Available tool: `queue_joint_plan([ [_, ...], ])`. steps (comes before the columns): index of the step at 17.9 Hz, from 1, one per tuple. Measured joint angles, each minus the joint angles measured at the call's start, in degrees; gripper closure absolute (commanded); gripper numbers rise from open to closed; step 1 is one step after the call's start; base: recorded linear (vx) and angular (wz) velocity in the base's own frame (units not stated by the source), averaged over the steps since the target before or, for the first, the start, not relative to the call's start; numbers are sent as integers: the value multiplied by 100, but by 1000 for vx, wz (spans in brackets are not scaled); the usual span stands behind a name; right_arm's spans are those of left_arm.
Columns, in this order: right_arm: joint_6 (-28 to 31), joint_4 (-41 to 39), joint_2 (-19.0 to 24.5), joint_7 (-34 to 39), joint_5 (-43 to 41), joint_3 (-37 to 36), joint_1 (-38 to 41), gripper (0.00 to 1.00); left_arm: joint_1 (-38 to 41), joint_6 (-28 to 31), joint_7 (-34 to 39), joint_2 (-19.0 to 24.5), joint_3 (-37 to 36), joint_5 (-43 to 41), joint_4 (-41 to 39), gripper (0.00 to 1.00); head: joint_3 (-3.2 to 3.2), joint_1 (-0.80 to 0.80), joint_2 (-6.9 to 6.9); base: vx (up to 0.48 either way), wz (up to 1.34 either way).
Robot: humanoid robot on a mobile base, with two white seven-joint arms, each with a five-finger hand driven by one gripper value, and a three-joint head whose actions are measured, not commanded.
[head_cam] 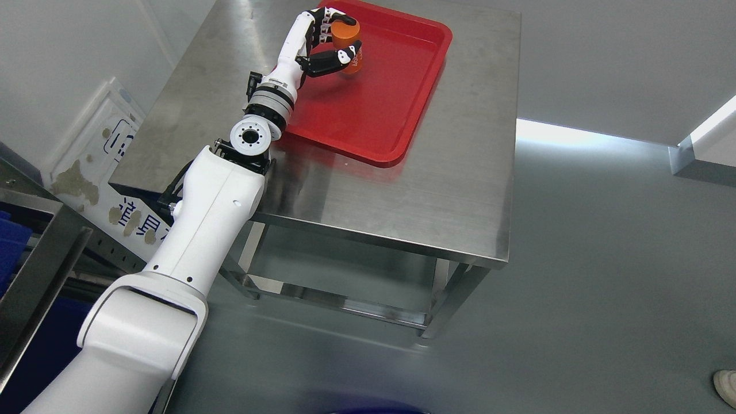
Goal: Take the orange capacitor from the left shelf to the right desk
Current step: 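Open the left hand to release the capacitor upright on the tray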
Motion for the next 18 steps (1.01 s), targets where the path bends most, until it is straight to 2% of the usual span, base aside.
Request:
queue_joint_plan([
  [5, 0, 0, 0, 0, 0, 0, 0, 0, -5, -10, -2, 0, 22, 13, 107, 39, 0, 0, 0, 0, 0],
  [7, 0, 0, 0, 0, 0, 0, 0, 0, -8, -25, -2, 0, 24, 40, 121, 23, 0, 0, 0, 0, 0],
  [10, 1, 0, 0, 0, 0, 0, 0, 0, -14, -25, -4, 0, 25, 109, 124, 6, 0, 0, 0, 0, 0],
  [12, 0, 0, 0, 0, 0, 0, 0, 0, -16, 13, -4, 0, 25, 168, 101, 1, 0, 0, 0, 0, 0],
  [18, 1, 0, 0, 0, 0, 0, 0, 0, -42, 40, -4, 0, 46, 877, -180, 1, 0, 0, 0, 0, 0],
])
